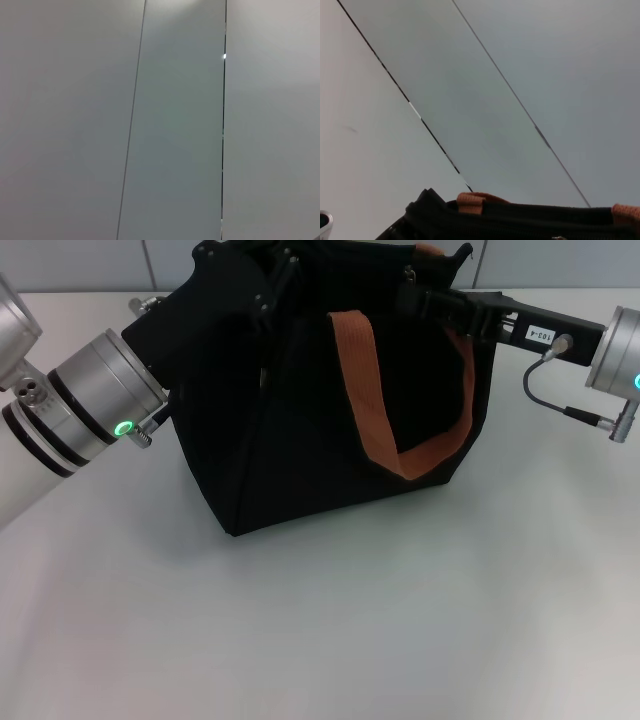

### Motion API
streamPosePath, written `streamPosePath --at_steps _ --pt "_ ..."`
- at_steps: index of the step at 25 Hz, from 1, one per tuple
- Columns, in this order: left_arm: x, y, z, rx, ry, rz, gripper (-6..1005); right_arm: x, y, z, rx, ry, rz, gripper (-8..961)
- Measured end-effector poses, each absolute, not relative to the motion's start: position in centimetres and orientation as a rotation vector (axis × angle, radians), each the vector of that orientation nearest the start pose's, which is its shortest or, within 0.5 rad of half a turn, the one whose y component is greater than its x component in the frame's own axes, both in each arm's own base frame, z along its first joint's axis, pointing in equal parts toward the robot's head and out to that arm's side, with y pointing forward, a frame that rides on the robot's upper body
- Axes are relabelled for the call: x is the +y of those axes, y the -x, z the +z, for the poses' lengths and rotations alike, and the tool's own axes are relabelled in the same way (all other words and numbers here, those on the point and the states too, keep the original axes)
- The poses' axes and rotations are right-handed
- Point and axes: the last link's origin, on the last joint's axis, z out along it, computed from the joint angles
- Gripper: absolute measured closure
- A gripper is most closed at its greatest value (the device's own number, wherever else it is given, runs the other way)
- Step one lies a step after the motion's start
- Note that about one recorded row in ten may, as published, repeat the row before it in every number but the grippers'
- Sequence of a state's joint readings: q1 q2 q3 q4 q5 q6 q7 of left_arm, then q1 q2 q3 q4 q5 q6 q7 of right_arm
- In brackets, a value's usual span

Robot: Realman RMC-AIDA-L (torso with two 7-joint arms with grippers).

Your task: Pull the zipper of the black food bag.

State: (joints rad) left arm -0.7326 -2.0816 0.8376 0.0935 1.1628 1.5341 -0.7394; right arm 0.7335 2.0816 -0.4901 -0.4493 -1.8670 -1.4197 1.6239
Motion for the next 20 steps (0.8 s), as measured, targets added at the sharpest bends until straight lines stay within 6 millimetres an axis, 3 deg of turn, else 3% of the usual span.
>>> streamPosePath --at_steps 11,14,20 --pt "36.43 18.73 -2.75 -0.281 2.209 -1.344 884 39.34 -20.64 -0.35 0.989 2.422 1.130 728" --pt "36.44 18.71 -2.75 -0.280 2.210 -1.344 883 39.44 -20.80 -0.59 1.003 2.410 1.120 893" --pt "36.47 18.67 -2.70 -0.275 2.209 -1.344 882 39.68 -21.13 -0.54 1.027 2.378 1.112 954"
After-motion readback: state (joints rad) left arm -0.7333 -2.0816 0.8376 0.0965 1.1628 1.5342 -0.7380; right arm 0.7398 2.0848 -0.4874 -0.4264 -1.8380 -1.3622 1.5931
